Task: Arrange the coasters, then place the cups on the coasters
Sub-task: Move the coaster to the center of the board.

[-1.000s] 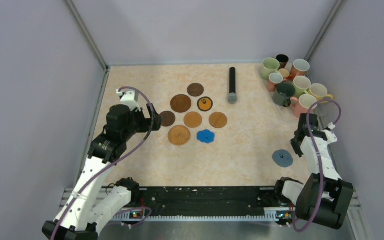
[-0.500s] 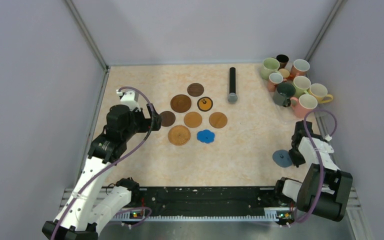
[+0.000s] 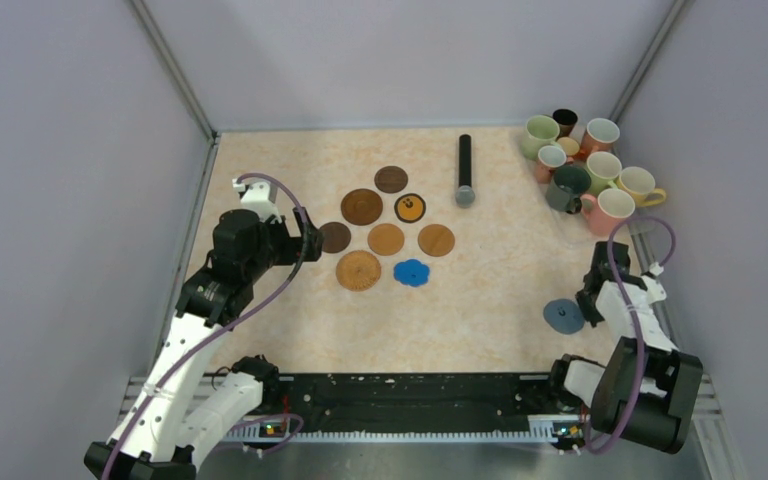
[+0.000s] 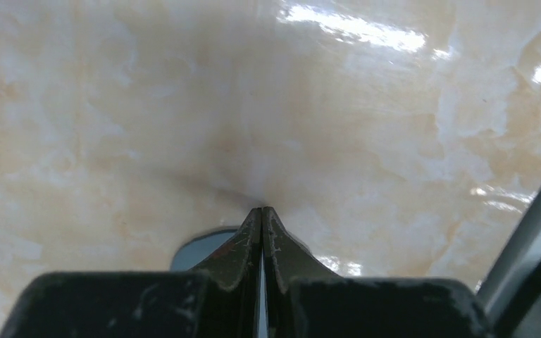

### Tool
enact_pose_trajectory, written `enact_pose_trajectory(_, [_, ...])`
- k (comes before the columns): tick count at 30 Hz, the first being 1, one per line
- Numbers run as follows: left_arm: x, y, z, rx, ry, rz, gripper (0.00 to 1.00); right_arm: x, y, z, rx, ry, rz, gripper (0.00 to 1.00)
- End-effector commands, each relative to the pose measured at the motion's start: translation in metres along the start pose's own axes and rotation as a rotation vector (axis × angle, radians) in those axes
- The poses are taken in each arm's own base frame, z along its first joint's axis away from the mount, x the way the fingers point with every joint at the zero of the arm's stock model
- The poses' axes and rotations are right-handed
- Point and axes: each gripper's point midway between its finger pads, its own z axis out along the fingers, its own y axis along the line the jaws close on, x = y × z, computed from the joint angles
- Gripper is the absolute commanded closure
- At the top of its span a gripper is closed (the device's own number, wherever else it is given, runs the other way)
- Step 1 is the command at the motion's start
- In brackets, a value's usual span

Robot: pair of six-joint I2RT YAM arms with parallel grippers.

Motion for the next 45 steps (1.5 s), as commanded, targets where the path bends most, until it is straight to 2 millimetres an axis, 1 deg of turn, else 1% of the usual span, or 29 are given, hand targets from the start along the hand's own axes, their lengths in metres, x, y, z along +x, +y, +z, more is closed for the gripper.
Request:
enact_pose_trajectory(1, [-0.008, -0.003, -0.001, 0.016, -0.038, 0.010, 0.01, 0.029, 0.017, 0.007, -0.120, 0.119, -0.011, 1.00])
enact_pose_trajectory(7, [-0.008, -0.003, 0.000, 0.015, -0.037, 0.009, 0.01, 0.046, 0.022, 0.006, -0.161, 0.189, -0.017, 1.00])
enact_pose_trajectory(9, [-0.008, -0.003, 0.000, 0.016, -0.037, 0.009, 0.01, 0.049, 0.019, 0.006, -0.149, 0.197, -0.021, 1.00])
enact_pose_trajectory(10, [-0.009, -0.004, 0.000, 0.016, -0.039, 0.009, 0.01, 0.047, 0.016, 0.006, -0.134, 0.188, -0.016, 1.00])
enact_pose_trajectory(14, [-0.008, -0.003, 0.000, 0.016, -0.036, 0.008, 0.01, 0.025, 0.012, 0.004, -0.088, 0.101, -0.002, 1.00])
enact_pose_trajectory(18, [-0.009, -0.003, 0.000, 0.015, -0.037, 0.009, 0.01, -0.004, 0.009, -0.004, -0.040, 0.000, 0.028, 1.00])
enact_pose_trajectory(19, [-0.009, -0.003, 0.000, 0.016, -0.038, 0.010, 0.01, -0.009, 0.004, -0.006, -0.015, -0.021, 0.041, 1.00])
enact_pose_trajectory(21, [-0.009, -0.004, -0.001, 0.017, -0.039, 0.009, 0.01, -0.014, -0.006, -0.009, 0.034, -0.047, 0.053, 1.00])
enact_pose_trajectory(23, [-0.009, -0.003, -0.001, 0.015, -0.041, 0.009, 0.01, -0.015, -0.013, -0.008, 0.066, -0.060, 0.057, 1.00])
enact_pose_trajectory(27, [-0.009, -0.005, 0.000, 0.022, -0.038, 0.008, 0.01, -0.004, -0.024, -0.003, 0.107, -0.030, 0.050, 1.00])
enact_pose_trajectory(31, [-0.009, -0.006, 0.000, 0.027, -0.036, 0.007, 0.01, 0.017, -0.025, 0.001, 0.103, 0.055, 0.047, 1.00])
enact_pose_trajectory(34, [-0.008, -0.005, 0.000, 0.026, -0.036, 0.007, 0.01, 0.025, -0.023, 0.004, 0.087, 0.088, 0.035, 1.00])
enact_pose_trajectory(39, [-0.009, -0.005, 0.000, 0.023, -0.040, 0.007, 0.01, 0.036, -0.015, 0.000, 0.042, 0.157, 0.029, 1.00])
enact_pose_trajectory(42, [-0.009, -0.005, 0.000, 0.023, -0.039, 0.007, 0.01, 0.047, -0.010, -0.004, 0.004, 0.208, 0.036, 1.00])
enact_pose_trajectory(45, [-0.009, -0.005, 0.000, 0.023, -0.037, 0.007, 0.01, 0.063, -0.005, -0.009, -0.037, 0.262, 0.024, 1.00])
